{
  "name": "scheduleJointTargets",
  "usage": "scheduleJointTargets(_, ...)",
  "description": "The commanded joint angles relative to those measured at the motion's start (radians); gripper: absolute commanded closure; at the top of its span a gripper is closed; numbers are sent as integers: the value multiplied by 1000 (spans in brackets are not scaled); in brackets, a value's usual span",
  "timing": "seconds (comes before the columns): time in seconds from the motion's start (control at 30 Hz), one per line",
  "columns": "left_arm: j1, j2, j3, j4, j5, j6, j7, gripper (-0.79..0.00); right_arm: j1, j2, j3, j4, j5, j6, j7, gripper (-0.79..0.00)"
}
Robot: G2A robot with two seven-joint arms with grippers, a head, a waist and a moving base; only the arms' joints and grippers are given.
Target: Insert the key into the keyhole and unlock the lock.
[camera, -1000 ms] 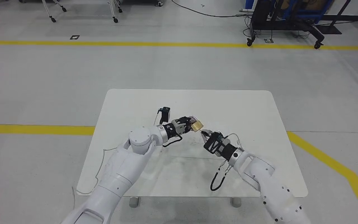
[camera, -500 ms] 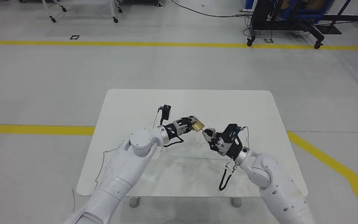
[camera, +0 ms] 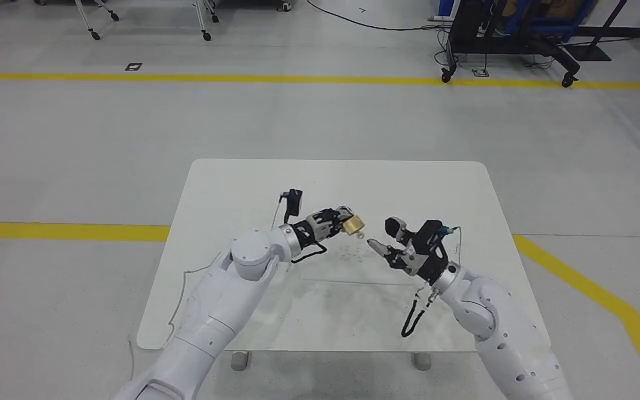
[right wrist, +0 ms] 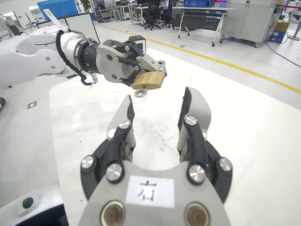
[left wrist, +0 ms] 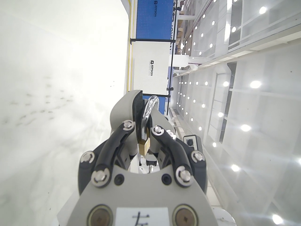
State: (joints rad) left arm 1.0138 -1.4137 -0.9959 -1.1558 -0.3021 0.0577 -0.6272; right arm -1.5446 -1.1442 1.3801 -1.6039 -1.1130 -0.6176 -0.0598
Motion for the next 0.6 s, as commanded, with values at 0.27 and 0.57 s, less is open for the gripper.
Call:
scheduleJointTargets(0.27,-71,-27,116,93,117,206,40,0,-62,8,108,-22,101,52,-54,-785)
scheduleJointTargets(0.57,-141,-68,198,218,121,251,53,-379,-62,8,108,-22,101,52,-54,-785)
